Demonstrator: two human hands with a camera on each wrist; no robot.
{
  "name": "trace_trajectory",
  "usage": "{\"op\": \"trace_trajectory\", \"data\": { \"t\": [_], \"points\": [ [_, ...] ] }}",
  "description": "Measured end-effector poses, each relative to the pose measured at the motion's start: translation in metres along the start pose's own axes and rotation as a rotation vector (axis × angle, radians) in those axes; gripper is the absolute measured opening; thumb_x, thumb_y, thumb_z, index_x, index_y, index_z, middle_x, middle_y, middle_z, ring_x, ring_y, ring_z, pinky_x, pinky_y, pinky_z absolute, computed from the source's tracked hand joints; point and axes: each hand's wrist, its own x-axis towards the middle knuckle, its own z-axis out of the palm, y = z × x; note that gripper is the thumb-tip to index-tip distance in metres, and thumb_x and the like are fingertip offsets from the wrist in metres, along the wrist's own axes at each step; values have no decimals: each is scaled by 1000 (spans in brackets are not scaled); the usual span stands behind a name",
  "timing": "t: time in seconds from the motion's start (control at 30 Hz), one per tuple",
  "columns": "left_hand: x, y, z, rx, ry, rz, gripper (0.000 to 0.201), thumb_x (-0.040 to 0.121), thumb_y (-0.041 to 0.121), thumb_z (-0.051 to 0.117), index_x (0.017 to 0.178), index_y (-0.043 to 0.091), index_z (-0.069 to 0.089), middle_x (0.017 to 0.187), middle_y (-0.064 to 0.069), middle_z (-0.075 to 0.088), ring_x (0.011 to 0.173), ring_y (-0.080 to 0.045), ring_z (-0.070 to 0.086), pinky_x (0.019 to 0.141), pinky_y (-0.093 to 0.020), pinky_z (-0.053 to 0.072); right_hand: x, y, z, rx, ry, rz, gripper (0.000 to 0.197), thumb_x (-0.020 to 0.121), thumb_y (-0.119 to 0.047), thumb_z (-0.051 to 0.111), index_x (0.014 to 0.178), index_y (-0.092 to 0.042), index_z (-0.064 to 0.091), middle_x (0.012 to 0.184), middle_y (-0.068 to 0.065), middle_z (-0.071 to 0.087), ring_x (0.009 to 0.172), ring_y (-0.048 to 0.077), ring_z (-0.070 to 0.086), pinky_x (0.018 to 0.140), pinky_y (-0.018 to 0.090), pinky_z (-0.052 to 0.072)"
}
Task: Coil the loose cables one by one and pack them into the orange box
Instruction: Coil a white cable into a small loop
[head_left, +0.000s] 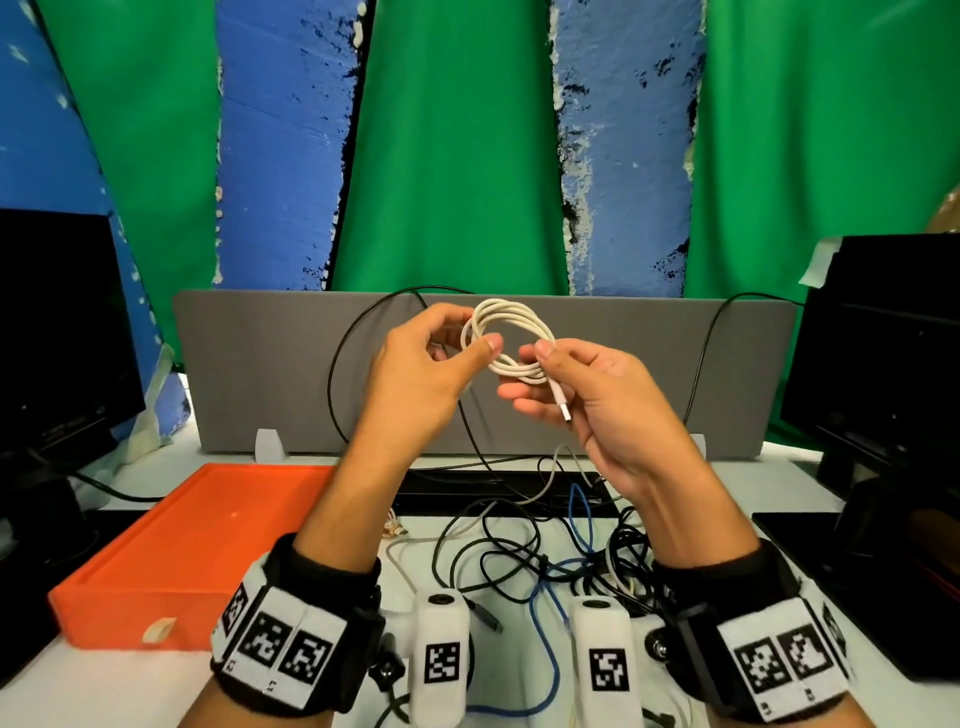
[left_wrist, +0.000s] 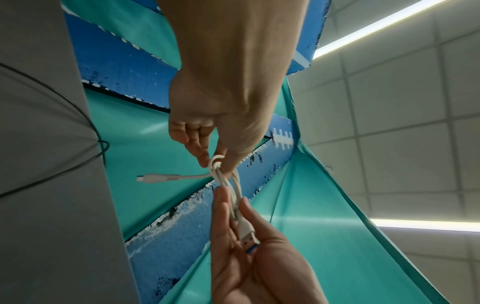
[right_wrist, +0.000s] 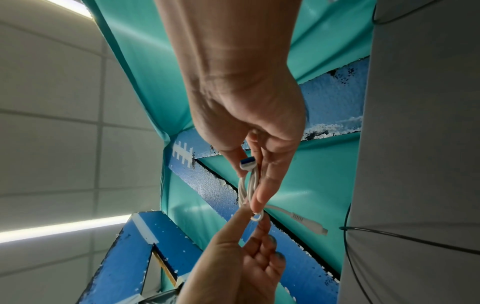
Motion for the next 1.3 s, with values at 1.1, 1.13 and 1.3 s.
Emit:
{"op": "trace_trajectory", "data": {
  "t": [1.1,1.13,1.3],
  "points": [
    [-1,-11,5,182,-403,175,9,99,22,56,92,20,62,121,4,39,116,-4,42,94,-8,33,3,6,-14,-532,4,-153,16,103,-16,54,106,-8,68,76,2,72,62,23,72,60,30,59],
    [-1,-12,7,130,-412,146,10,99,21,55,92,21,62,122,3,39,117,1,42,94,-8,33,2,5,-15,-544,-8,-159,15,103,-15,54,106,-7,68,74,1,71,61,21,70,59,30,58],
    [-3,-14,14,-42,-411,78,18,102,24,50,95,11,61,120,-2,46,111,-8,49,100,-21,37,2,0,-20,-562,-44,-182,12,101,-11,57,105,-4,65,74,4,67,60,14,64,57,27,54]
  ]
}}
